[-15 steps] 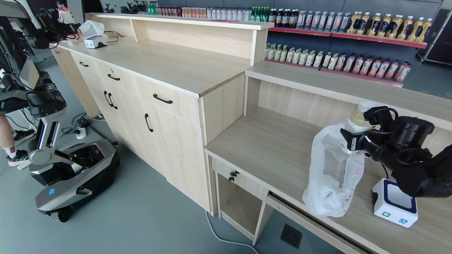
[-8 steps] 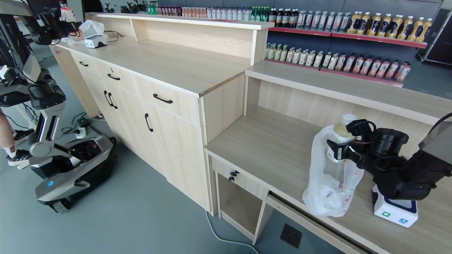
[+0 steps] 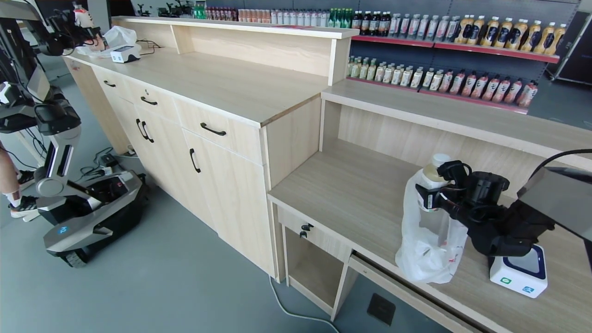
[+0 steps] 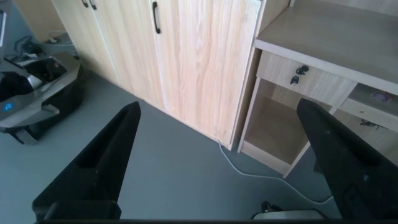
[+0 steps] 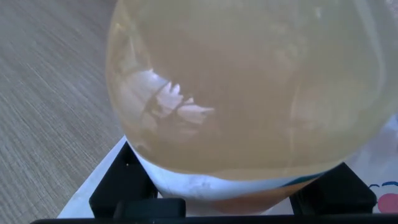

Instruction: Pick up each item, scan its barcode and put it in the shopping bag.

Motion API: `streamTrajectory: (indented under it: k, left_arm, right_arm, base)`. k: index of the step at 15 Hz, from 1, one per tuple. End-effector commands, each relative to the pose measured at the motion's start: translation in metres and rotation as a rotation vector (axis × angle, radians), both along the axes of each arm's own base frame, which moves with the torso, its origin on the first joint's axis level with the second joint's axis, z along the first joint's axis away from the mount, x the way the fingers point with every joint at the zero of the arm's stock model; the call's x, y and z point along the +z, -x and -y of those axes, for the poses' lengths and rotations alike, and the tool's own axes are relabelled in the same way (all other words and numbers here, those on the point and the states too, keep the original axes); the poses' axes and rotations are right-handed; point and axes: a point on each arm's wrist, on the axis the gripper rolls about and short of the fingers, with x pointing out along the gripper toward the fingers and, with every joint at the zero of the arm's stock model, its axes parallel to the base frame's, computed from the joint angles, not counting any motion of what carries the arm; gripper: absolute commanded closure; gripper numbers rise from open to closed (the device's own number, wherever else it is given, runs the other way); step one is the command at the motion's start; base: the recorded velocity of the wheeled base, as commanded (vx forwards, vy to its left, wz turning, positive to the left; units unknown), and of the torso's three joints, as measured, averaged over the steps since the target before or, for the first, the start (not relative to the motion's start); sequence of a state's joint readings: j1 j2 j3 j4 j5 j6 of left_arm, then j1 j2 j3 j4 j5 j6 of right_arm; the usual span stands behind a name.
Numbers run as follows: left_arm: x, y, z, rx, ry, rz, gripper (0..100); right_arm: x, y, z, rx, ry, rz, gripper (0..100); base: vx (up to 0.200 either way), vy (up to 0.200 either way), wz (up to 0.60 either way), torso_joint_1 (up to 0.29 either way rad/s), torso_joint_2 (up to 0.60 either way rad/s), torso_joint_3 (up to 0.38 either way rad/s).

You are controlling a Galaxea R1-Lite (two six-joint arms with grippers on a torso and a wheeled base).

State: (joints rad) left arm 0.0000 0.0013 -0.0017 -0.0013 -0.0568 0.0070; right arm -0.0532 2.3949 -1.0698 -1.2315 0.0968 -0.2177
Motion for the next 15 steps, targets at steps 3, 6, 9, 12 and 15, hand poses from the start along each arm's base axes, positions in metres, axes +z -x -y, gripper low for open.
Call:
streamTrajectory:
  k: [3,6,9,12,15]
  left_arm:
    - [0.000,0.000,0.000,0.000,-0.001,0.000,0]
    - [0.000,0.000,0.000,0.000,-0.001,0.000,0]
    - [0.000,0.000,0.000,0.000,0.001,0.000,0]
    - [0.000,0.000,0.000,0.000,0.001,0.000,0]
    - [0.000,0.000,0.000,0.000,-0.001,0.000,0]
  right_arm:
    - [-0.026,-0.005,0.001,-0.003,0.006,-0.044,100]
    - [-0.029,-0.004,0.002,-0.004,0.005,-0.052,100]
    - [-0.033,-0.002,0.002,-0.004,0.005,-0.052,0]
    - [-0.033,0.001,0.001,-0.003,0.003,-0.037,0]
    - [-0.006,0.003,0.001,-0.004,-0.001,0.011,0]
  base:
    - [0.000,0.000,0.00,0.000,0.00,0.000]
    - [0.000,0.000,0.00,0.000,0.00,0.000]
    - [0.000,0.000,0.00,0.000,0.00,0.000]
    - [0.000,0.000,0.00,0.000,0.00,0.000]
    - [0.000,0.000,0.00,0.000,0.00,0.000]
